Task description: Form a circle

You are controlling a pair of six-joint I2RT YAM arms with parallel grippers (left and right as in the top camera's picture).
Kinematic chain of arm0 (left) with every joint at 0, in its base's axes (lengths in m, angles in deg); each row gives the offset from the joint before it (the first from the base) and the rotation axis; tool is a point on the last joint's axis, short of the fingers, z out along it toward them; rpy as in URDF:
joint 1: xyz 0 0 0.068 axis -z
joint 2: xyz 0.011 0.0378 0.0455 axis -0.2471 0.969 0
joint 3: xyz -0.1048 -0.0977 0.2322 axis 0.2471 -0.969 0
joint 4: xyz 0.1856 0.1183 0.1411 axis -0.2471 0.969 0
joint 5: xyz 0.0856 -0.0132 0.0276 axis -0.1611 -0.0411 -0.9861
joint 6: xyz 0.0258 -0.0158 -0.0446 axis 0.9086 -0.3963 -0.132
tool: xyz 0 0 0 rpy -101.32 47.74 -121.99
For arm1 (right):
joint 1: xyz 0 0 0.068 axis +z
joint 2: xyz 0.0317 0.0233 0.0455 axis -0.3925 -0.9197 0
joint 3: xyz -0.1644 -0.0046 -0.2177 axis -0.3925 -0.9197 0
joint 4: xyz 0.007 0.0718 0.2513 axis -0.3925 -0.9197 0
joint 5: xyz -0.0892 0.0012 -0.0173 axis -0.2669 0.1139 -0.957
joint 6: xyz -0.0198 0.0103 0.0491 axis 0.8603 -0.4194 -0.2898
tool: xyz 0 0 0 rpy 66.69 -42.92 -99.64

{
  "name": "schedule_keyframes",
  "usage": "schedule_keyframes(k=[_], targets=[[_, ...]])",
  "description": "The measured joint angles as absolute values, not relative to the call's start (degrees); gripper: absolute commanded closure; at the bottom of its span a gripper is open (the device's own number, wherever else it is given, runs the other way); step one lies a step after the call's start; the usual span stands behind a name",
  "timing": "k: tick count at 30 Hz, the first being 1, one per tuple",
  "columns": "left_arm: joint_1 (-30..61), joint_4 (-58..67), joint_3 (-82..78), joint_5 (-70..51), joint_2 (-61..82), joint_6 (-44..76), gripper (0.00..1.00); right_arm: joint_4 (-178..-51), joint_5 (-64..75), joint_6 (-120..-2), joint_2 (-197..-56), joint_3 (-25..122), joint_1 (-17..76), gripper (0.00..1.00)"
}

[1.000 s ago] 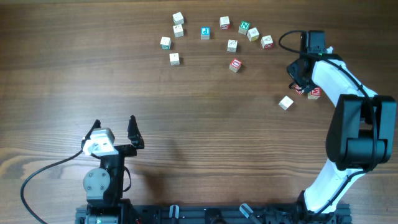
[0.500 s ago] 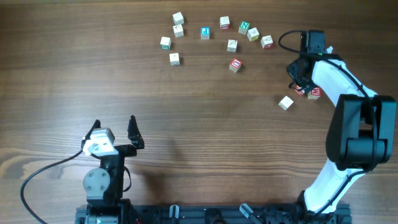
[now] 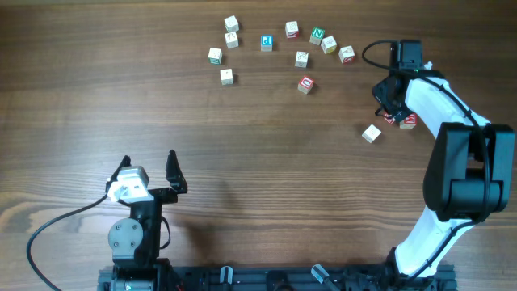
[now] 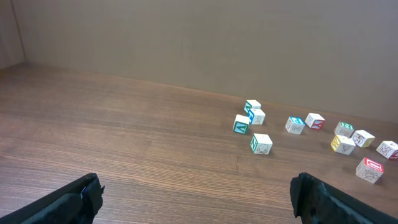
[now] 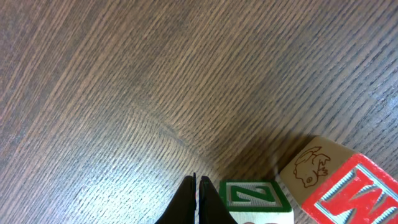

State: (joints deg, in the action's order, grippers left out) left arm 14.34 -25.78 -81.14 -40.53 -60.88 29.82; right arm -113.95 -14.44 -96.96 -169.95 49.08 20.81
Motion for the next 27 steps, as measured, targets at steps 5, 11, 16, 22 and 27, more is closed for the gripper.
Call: schedule_keyframes(k=[5,11,16,22,27], targets=[[14.34,-25.78,-81.14,-40.53,-60.88,29.82,0.00,-114.08,-14.61,-97.35,-169.95,49.08,20.81,0.95],[14.34,-25.78,-81.14,-40.53,-60.88,29.82,0.00,-114.10,-14.83,-97.97,-169.95,49.08,20.81,0.95],[14.34,-25.78,-81.14,-40.53,-60.88,29.82,0.00,-114.10,-14.85,-97.97,-169.95,49.08,20.81,0.95],[14.34,-25.78,-81.14,-40.53,-60.88,29.82,0.00,-114.13,-14.85,-97.86,-169.95,49.08,20.81,0.95],[14.34,-25.78,-81.14,-40.53,-60.88,29.82,0.00,-114.06,-14.81,-97.25,-169.95,49.08,20.81,0.95]])
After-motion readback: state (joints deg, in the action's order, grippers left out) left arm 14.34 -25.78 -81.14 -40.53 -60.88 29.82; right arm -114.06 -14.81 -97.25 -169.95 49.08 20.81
